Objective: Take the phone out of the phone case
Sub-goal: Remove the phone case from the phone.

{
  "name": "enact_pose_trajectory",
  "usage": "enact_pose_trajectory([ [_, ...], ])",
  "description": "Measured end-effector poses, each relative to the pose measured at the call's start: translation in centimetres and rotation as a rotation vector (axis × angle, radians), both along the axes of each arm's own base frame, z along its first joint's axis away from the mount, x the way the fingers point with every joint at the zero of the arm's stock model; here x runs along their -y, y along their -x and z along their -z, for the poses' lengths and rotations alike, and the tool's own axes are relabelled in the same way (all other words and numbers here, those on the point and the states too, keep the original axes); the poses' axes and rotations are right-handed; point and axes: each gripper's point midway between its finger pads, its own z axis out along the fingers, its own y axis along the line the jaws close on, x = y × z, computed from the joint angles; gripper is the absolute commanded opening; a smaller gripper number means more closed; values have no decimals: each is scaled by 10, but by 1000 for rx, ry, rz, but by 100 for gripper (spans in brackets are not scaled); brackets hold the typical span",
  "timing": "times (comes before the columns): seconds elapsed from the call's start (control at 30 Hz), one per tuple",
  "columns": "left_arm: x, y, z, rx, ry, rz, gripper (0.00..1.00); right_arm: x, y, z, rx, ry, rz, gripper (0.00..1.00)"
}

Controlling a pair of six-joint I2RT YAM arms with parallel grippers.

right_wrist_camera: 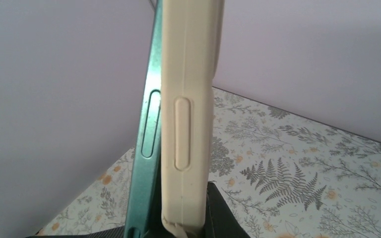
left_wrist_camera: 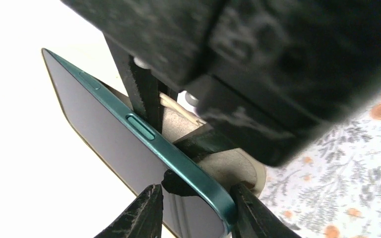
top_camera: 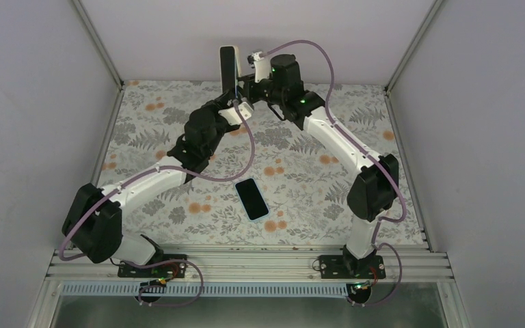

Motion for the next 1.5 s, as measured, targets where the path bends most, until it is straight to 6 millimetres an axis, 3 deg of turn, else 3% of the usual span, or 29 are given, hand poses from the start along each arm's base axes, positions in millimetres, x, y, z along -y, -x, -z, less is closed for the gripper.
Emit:
enact_pose_trajectory([
  [0.33, -3, 5, -1, 255, -167, -72, 25, -5, 6, 5, 18, -27, -70, 3],
  [0.67, -3, 8, -24, 487, -263, -167, 22, -3, 12, -20, 88, -80, -106, 3],
  [0.8, -3, 7, -26, 532, -291, -197, 15, -3, 12, -21, 99, -87, -111, 3],
  [0.97, -5, 8, -29, 559, -313, -219, 3, -3, 12, -23, 114, -100, -113, 3],
  [1.23, -3, 14, -30, 556, -319, -244, 2, -3, 12, -22, 105, -103, -107, 3],
  [1.43, -5, 20, -21, 486, -337, -253, 2, 3, 2, -6, 67, -52, -23, 3],
  [1.5, -13, 26, -29, 474, -322, -261, 2, 14, -13, 8, 81, 26, 78, 3],
])
